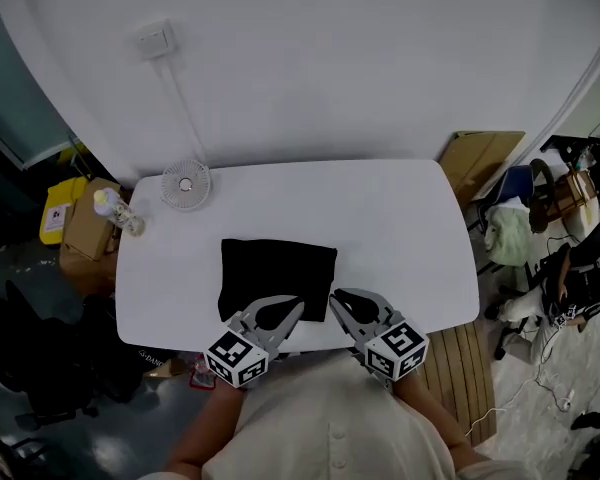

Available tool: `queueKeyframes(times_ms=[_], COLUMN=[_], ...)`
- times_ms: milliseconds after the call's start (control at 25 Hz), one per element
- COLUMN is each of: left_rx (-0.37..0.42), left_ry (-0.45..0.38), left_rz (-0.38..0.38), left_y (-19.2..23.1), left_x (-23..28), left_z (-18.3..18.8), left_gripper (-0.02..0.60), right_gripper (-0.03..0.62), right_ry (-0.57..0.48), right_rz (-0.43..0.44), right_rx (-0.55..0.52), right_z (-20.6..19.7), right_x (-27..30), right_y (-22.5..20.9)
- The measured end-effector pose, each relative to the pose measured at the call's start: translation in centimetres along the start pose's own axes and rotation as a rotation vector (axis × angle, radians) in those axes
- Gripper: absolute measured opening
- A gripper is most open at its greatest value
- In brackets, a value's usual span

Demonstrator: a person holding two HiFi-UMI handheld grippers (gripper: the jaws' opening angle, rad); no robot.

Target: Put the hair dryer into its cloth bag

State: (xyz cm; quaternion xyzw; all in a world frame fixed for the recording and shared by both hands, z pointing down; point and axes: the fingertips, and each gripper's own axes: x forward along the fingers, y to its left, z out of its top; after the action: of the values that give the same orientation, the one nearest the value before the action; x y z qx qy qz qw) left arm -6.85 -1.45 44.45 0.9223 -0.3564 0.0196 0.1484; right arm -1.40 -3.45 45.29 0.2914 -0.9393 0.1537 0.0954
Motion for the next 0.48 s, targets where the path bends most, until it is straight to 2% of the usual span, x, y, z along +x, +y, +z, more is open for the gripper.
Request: queueKeyframes(times_ms=[200, 480], left_rx=[-0.007, 0.01], left_ry=[-0.09, -0.169], left_rz=[-0.011, 0.004], left_y=[-2.7, -8.9], left_x=[-0.3, -0.4], left_z=[2.5, 5.1], left_gripper=[0.01, 0.011], right_gripper=[0.035, 0.02], right_ry=[-0.037, -0.105], right_rz=[0.034, 0.062], right_rx=[-0.012, -0.07], right_z=[1.8, 4.3], right_x=[-2.6, -8.6], right_y=[0.6, 2.8])
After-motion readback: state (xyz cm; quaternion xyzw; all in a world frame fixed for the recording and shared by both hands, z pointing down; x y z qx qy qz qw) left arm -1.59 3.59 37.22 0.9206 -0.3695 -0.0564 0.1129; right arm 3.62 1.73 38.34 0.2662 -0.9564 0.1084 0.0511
